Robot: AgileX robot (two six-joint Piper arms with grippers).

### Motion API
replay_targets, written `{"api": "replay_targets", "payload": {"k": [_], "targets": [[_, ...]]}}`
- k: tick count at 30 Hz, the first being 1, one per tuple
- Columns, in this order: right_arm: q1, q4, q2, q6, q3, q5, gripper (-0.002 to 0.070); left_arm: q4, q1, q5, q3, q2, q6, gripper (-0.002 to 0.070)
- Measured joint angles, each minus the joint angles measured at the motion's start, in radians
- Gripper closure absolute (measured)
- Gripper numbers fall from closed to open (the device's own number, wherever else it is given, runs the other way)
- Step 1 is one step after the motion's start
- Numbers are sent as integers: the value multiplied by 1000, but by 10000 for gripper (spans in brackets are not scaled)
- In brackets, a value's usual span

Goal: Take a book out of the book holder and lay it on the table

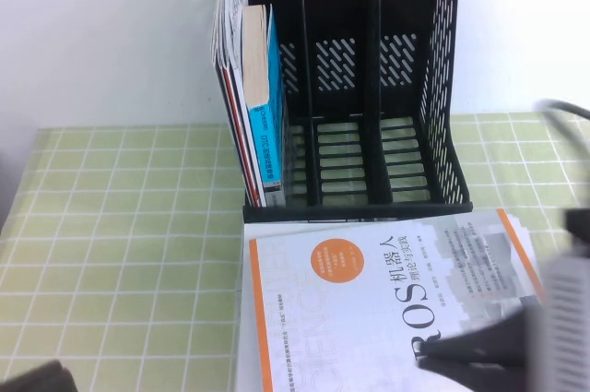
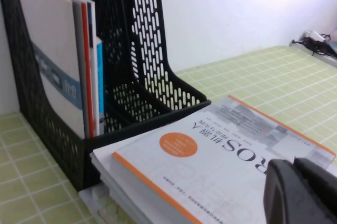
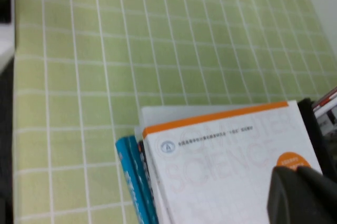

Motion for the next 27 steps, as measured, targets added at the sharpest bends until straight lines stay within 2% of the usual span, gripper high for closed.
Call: {"api": "replay_targets", "payload": {"k": [5, 10, 17, 27], "targets": [[0, -31, -193, 161, 225, -212, 677, 42, 0, -82, 130, -96, 0, 676], [0, -142, -296, 334, 378, -242, 677, 87, 0, -210, 213, -105, 0, 676], [0, -215, -327, 357, 406, -254, 678, 90, 0, -276, 281, -105, -2, 676], [0, -216, -321, 367, 410, -256, 678, 92, 0, -173, 308, -105, 0, 676]]}}
